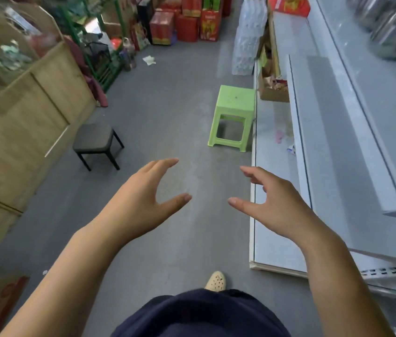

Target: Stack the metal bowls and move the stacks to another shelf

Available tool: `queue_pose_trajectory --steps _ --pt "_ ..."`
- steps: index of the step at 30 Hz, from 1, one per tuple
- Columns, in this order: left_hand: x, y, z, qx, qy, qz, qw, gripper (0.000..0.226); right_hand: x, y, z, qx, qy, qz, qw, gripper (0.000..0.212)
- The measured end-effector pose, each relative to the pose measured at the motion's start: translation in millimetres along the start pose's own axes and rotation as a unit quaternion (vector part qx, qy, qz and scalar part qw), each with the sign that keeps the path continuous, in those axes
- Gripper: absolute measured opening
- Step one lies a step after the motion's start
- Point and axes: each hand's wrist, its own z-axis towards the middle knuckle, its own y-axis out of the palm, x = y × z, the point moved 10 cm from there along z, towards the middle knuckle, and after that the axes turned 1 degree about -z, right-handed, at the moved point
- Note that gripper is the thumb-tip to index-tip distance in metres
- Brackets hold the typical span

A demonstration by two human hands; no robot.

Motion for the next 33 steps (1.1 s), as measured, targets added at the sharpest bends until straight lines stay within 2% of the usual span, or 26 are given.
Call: queue_pose_trajectory --steps 5,13,16,20,28,33 --pt "19 -3 87 0.043 0.002 -0.029 0.999 0.079 6 -57 82 0.032 -0.023 -0.020 0.999 0.073" --pt "15 27 208 -0.005 0.007 -0.040 0.999 0.080 36 -94 173 0.074 0.007 0.014 0.997 0.069" --pt "16 27 272 -0.020 0.040 -0.031 0.999 0.080 47 -112 208 0.094 0.042 0.015 0.995 0.072" --pt "39 16 367 -0.057 0.118 -0.018 0.991 0.077 49 -153 249 0.173 0.082 0.018 0.981 0.073" --pt "113 38 497 -0.157 0.318 -0.002 0.935 0.076 70 -215 263 0.346 0.209 0.047 0.913 0.070" --pt "174 75 524 -0.199 0.406 -0.030 0.891 0.073 101 -233 226 0.443 0.296 0.051 0.845 0.066"
